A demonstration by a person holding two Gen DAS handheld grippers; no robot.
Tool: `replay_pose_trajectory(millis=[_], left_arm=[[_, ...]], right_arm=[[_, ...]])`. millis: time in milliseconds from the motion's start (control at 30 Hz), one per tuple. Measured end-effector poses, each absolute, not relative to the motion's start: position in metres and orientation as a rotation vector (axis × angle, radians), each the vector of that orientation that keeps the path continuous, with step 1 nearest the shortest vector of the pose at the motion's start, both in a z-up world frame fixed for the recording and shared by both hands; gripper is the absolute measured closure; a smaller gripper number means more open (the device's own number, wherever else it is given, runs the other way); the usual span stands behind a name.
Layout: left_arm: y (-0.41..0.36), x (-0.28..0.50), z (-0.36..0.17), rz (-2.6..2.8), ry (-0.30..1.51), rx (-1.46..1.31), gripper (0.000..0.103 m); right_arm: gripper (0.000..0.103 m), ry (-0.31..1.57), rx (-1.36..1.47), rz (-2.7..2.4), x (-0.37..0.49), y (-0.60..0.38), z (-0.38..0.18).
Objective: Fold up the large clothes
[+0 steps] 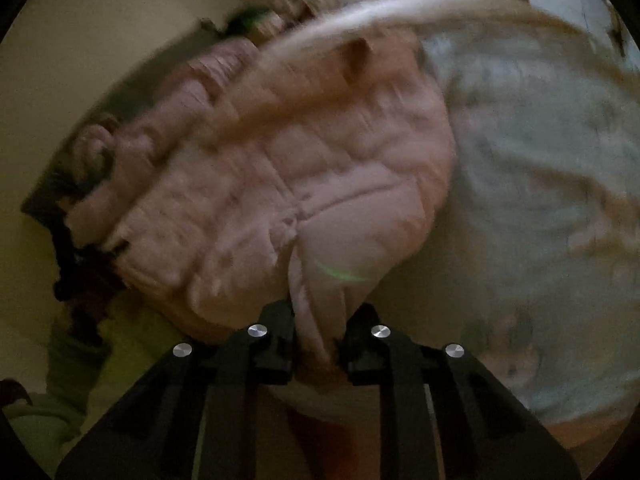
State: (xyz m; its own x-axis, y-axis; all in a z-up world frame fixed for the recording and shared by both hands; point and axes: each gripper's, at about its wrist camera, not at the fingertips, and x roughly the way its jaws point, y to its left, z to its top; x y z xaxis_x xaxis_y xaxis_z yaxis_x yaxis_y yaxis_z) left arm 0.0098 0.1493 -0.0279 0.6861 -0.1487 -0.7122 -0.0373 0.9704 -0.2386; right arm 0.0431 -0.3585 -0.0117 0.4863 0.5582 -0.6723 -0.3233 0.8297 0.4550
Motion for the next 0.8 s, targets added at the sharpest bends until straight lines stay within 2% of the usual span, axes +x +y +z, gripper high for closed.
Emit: replay_pose_trajectory(millis=[200,367,800], left_arm=[[0.151,0.022,-0.006,-0.051,0.765,-0.241,0.089],[0.153,0.037,0.01,-0.04,0.734,-0.239,0.089],[0.148,0.075,0.053,-0.017,0.652,-0.19,0.089]], right_arm=[[0.088,0.744,0.268,0.585,0.061,-0.354,0.037],[0.088,0.717,0.356,0.587,0.084,-0.369,0.052],[0.088,0.577,0.344,0.529,0.129,-0.371,0.085]])
